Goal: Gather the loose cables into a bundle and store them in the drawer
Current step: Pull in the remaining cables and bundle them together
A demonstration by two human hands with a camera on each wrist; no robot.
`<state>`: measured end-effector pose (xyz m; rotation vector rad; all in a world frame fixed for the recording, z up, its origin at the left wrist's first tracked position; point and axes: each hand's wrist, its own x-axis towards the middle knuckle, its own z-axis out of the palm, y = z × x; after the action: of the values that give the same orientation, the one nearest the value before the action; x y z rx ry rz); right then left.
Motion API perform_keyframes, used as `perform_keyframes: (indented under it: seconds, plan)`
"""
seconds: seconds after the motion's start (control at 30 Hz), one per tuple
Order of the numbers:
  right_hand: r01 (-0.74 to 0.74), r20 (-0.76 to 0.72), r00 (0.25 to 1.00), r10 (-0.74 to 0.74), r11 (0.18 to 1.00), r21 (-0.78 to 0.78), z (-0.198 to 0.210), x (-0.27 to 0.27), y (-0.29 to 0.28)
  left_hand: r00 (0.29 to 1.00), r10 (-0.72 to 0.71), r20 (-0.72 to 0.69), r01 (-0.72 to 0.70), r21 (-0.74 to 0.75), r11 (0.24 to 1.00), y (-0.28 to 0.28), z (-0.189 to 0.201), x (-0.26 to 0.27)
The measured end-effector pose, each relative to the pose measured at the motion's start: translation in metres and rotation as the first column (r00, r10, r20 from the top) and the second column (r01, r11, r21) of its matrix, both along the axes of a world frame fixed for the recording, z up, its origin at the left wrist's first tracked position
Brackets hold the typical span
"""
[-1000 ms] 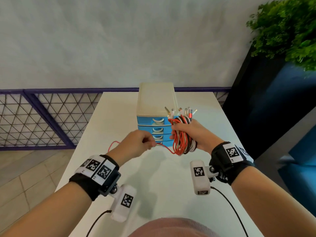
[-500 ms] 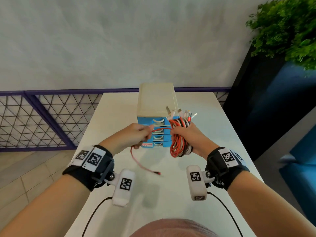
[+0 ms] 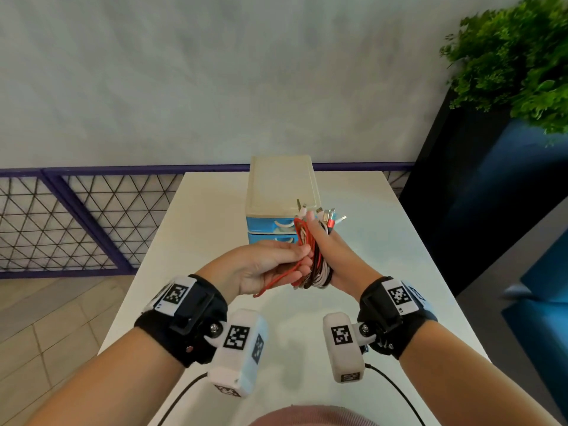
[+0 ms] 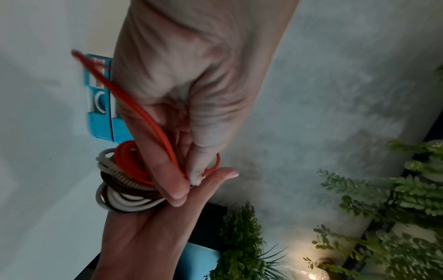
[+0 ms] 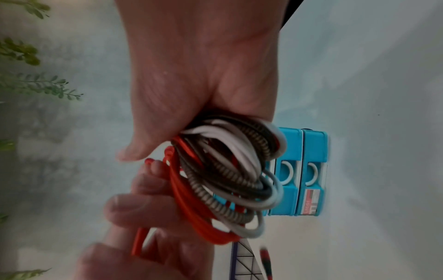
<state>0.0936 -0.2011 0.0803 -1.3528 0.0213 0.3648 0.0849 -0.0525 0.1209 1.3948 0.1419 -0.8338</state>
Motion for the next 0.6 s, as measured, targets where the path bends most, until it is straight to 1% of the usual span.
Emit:
perform_keyframes:
  seconds: [0.1, 0.17, 0.23, 0.33, 0.4, 0.43, 0.5, 0.53, 0.57, 0.6]
  plan:
    - [-0.017, 0.018, 1.0, 0.018, 0.997, -0.07, 0.002, -0.004, -0.001, 0.998, -0.046, 0.038, 0.042, 0.102, 0.994, -0.002, 0.0, -0.003]
    - [0.043, 0.039, 0.999, -0.037, 0.989, -0.139, 0.002, -0.003, -0.002, 0.993, -0.091, 0.073, 0.08, 0.144, 0.986, -0.002, -0.003, -0.005]
    - [0.154, 0.065, 0.987, -0.145, 0.974, -0.167, 0.003, 0.0, -0.003, 0.99, -0.117, 0.081, 0.108, 0.114, 0.988, 0.001, -0.007, -0.006]
    - [0.367, 0.02, 0.93, -0.367, 0.927, -0.079, 0.005, 0.009, -0.018, 0.979, -0.201, 0.037, 0.198, 0.063, 0.978, 0.015, -0.015, -0.008]
    - [0.463, -0.041, 0.885, -0.463, 0.886, 0.001, 0.004, 0.015, -0.034, 0.955, -0.296, -0.022, 0.296, 0.06, 0.953, 0.031, -0.024, -0.011]
    - [0.493, -0.077, 0.869, -0.489, 0.869, 0.052, 0.005, 0.017, -0.041, 0.939, -0.34, -0.045, 0.343, 0.078, 0.936, 0.04, -0.029, -0.012]
    - [0.5, -0.132, 0.864, -0.485, 0.857, 0.123, 0.009, 0.018, -0.05, 0.913, -0.406, -0.038, 0.406, 0.18, 0.896, 0.055, -0.04, -0.013]
    - [0.47, -0.145, 0.88, -0.453, 0.873, 0.128, 0.012, 0.016, -0.052, 0.902, -0.431, 0.011, 0.41, 0.284, 0.867, 0.06, -0.043, -0.013]
    - [0.423, -0.149, 0.902, -0.406, 0.899, 0.111, 0.014, 0.013, -0.051, 0.887, -0.452, 0.089, 0.379, 0.418, 0.826, 0.062, -0.045, -0.011]
    - [0.361, -0.145, 0.927, -0.347, 0.929, 0.084, 0.016, 0.01, -0.049, 0.864, -0.468, 0.187, 0.302, 0.552, 0.777, 0.062, -0.045, -0.008]
